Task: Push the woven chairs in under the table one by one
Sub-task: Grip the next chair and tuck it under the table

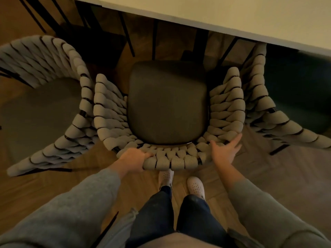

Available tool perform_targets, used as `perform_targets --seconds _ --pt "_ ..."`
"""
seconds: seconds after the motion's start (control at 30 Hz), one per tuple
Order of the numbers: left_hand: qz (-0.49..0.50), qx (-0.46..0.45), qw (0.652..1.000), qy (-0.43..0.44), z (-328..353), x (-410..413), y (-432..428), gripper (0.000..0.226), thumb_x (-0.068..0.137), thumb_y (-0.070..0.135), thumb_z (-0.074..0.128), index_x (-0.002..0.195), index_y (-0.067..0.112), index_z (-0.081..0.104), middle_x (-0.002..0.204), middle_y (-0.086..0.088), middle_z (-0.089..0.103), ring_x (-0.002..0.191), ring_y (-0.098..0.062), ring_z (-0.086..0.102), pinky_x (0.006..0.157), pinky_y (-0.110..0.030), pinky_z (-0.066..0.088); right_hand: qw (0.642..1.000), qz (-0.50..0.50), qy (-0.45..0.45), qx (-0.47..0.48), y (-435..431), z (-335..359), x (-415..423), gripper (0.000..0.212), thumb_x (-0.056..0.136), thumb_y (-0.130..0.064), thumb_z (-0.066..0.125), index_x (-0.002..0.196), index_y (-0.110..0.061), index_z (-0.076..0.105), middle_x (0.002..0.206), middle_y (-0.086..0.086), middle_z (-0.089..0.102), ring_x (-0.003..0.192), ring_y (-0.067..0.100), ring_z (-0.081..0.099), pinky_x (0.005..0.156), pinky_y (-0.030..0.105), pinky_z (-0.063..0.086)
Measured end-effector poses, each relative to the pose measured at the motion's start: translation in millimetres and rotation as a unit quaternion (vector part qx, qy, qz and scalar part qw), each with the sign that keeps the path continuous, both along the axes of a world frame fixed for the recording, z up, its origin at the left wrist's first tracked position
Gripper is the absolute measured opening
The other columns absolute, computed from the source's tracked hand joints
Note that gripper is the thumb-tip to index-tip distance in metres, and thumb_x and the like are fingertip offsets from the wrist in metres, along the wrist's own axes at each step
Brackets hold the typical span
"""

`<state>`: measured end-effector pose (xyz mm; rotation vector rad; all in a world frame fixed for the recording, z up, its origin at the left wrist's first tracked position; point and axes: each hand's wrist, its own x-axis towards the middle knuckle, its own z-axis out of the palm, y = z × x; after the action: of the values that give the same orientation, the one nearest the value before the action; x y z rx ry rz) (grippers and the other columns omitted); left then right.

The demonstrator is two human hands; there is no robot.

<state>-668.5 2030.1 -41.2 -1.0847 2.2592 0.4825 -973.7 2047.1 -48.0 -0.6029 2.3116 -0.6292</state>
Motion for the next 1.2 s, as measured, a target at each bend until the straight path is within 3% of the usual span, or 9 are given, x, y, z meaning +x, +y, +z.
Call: perform_targets --seconds 0.07,0.17,0.33,0.53,0.87,1.0,1.07,1.1,1.2 --pt "-0.002 -0.001 1.0 -0.003 0 -1 1 0.057 0.092 0.048 0.052 0.144 0.034 0.032 0.119 0.001 0.062 0.103 -0.02 0.061 0.087 -0.035 0.05 0.978 -0.164 -0.129 0.015 -11 0 -4 0.101 0.083 -0.027 0.074 0.154 -0.025 0.003 0.148 0.017 0.037 0.125 0.037 0.047 0.097 0.048 0.044" --pt "-0.001 -0.006 1.0 0.001 -1 3 1 0.058 0.092 0.046 0.051 0.144 0.034 0.03 0.115 0.0 0.063 0.1 -0.02 0.061 0.086 -0.034 0.05 0.974 -0.176 -0.132 0.063 -22 1 -16 0.066 0.086 -0.029 0.068 0.14 -0.012 0.035 0.13 0.015 0.054 0.096 0.026 0.055 0.074 0.037 0.047" --pt "0.008 -0.019 0.999 0.029 -3 20 -4 0.055 0.089 0.043 0.054 0.14 0.033 0.036 0.11 0.002 0.065 0.096 -0.018 0.062 0.074 -0.03 0.043 0.984 -0.153 -0.081 0.043 -31 3 -9 0.044 0.088 -0.022 0.062 0.127 -0.009 0.047 0.122 0.015 0.056 0.105 0.032 0.057 0.084 0.039 0.049" --pt "0.028 -0.024 0.997 0.064 -2 8 -8 0.055 0.087 0.048 0.055 0.138 0.033 0.039 0.11 0.004 0.065 0.096 -0.016 0.062 0.076 -0.028 0.043 0.989 -0.143 -0.041 0.006 -51 10 -19 0.033 0.088 -0.02 0.06 0.118 -0.009 0.05 0.117 0.013 0.057 0.095 0.027 0.055 0.076 0.037 0.046" --pt "0.006 -0.029 0.997 0.076 -1 -36 -22 0.049 0.091 0.042 0.054 0.136 0.028 0.042 0.111 0.001 0.066 0.097 -0.021 0.062 0.073 -0.03 0.042 0.997 -0.048 -0.033 0.041 -62 0 -63 0.053 0.089 -0.027 0.064 0.13 -0.002 0.041 0.123 0.019 0.055 0.104 0.034 0.056 0.072 0.036 0.04" --pt "0.009 -0.012 0.998 0.059 2 -35 -26 0.055 0.091 0.035 0.056 0.142 0.028 0.037 0.12 0.001 0.062 0.104 -0.021 0.061 0.083 -0.033 0.045 0.997 0.054 0.022 0.043 -54 13 -50 0.082 0.091 -0.027 0.062 0.151 -0.005 0.012 0.135 0.021 0.047 0.104 0.031 0.054 0.082 0.041 0.047" --pt "0.008 -0.005 0.999 0.054 3 -36 -26 0.056 0.091 0.033 0.057 0.142 0.028 0.036 0.125 0.0 0.06 0.107 -0.021 0.059 0.086 -0.033 0.045 0.958 0.218 0.179 0.051 -41 19 -38 0.089 0.092 -0.037 0.059 0.154 -0.008 0.0 0.158 0.022 0.014 0.142 0.038 0.023 0.116 0.049 0.023" --pt "0.007 0.0 0.999 0.052 4 -37 -27 0.057 0.091 0.032 0.058 0.143 0.028 0.036 0.126 0.0 0.06 0.108 -0.022 0.059 0.087 -0.034 0.045 0.911 0.331 0.242 0.046 -33 20 -34 0.086 0.094 -0.048 0.05 0.154 -0.01 0.001 0.161 0.019 0.003 0.148 0.035 0.005 0.119 0.05 0.005" --pt "0.002 0.018 0.999 0.045 3 -39 -28 0.057 0.09 0.033 0.058 0.142 0.028 0.036 0.124 -0.002 0.061 0.106 -0.023 0.059 0.085 -0.034 0.045 0.73 0.638 0.229 0.081 -31 27 -38 0.093 0.08 -0.081 0.001 0.153 -0.026 0.02 0.159 0.004 0.024 0.149 0.022 0.008 0.117 0.053 -0.013"
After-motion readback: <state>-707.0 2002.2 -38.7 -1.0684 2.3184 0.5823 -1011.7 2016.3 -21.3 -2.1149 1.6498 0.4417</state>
